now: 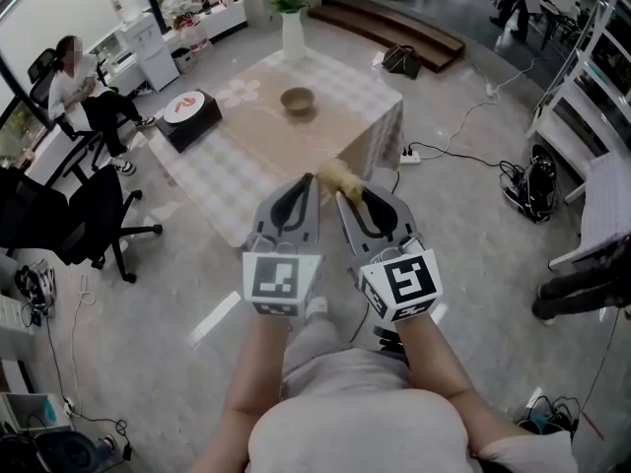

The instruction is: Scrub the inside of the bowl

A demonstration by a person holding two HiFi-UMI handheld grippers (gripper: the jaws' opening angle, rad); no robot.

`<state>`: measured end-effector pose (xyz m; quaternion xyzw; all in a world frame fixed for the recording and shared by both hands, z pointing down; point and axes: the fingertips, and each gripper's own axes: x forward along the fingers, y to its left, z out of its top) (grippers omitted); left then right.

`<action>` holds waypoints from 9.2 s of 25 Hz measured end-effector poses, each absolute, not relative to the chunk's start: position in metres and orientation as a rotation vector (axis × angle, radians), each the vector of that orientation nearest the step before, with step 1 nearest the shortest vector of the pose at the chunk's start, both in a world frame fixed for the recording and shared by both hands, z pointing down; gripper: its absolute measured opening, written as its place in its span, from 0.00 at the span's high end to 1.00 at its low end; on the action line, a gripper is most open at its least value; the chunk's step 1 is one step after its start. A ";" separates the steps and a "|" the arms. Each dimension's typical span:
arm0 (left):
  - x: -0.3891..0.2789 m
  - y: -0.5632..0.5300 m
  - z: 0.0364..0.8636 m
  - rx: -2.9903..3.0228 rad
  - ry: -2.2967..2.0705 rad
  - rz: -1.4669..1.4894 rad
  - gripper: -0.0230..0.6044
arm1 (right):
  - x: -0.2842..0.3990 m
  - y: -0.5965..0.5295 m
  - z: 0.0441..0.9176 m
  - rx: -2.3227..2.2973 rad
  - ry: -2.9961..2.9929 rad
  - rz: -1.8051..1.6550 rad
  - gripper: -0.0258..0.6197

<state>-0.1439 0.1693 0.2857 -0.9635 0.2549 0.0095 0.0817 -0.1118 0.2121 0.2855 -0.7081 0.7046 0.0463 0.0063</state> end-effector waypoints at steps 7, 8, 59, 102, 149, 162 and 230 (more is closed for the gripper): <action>-0.122 0.108 0.283 -2.882 0.741 0.019 0.95 | -0.087 0.150 0.288 -2.229 2.193 0.105 0.82; -0.120 0.099 0.283 -2.884 0.737 0.015 0.95 | -0.084 0.141 0.288 -2.231 2.190 0.099 0.82; 0.059 -0.177 0.369 -2.972 0.909 -0.268 0.61 | 0.124 -0.164 0.334 -1.950 2.503 -0.096 0.82; 0.060 -0.237 0.559 -2.993 1.015 -1.031 0.28 | 0.123 -0.265 0.434 -1.683 2.869 -0.468 0.82; 0.059 -0.239 0.559 -2.959 1.020 -1.092 0.28 | 0.092 -0.304 0.487 -1.414 3.313 -0.652 0.83; 0.058 -0.240 0.560 -2.962 1.018 -1.093 0.28 | 0.123 -0.279 0.488 -1.374 3.331 -0.768 0.83; 0.058 -0.238 0.560 -2.952 1.011 -1.114 0.28 | 0.089 -0.287 0.522 -1.122 3.865 -0.699 0.83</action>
